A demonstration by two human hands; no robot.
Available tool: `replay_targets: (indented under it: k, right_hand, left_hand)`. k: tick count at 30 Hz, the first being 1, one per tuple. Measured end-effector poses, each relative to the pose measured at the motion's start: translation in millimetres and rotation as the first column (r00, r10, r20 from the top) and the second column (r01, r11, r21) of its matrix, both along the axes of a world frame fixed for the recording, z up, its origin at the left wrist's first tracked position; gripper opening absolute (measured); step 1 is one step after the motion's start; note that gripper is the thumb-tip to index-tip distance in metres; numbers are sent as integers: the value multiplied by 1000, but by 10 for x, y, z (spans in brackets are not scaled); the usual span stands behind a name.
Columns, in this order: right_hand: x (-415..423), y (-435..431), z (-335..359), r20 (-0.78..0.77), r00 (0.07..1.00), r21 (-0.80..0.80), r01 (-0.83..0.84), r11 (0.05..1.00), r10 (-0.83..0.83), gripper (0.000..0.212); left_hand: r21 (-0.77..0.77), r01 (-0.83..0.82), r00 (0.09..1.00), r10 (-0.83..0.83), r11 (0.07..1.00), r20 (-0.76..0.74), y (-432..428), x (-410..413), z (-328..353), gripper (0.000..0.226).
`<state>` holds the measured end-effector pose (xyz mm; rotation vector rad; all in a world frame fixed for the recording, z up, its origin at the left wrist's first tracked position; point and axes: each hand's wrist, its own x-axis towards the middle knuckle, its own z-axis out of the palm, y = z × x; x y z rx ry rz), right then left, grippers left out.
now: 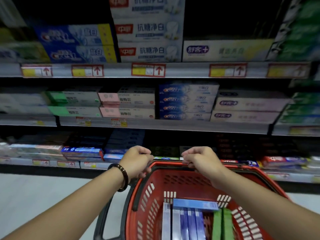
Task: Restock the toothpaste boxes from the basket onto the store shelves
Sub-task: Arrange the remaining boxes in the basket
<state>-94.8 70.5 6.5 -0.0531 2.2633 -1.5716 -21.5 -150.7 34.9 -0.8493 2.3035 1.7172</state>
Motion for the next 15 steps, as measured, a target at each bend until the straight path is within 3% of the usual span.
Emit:
replay_targets:
  k: [7, 15]
  right_hand:
    - [331, 856, 71, 86, 996, -18, 32, 999, -30, 11]
    - [656, 1267, -236, 177, 979, 16, 99, 995, -100, 13]
  left_hand:
    - [10, 60, 998, -59, 998, -26, 442, 317, 89, 12]
    - [13, 82, 996, -82, 997, 46, 821, 525, -227, 11]
